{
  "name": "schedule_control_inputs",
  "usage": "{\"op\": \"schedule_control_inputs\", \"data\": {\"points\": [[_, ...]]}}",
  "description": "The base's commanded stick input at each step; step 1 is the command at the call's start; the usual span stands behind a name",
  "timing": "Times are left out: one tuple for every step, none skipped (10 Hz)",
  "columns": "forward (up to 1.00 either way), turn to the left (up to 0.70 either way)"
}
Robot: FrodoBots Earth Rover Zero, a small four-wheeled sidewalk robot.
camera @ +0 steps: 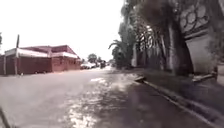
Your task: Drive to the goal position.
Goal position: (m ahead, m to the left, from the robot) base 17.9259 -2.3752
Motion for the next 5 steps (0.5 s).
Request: {"op": "schedule_control_inputs", "data": {"points": [[0.7, 0.01], [0.7, 0.01], [0.7, 0.01], [0.7, 0.01], [0.7, 0.01]]}}
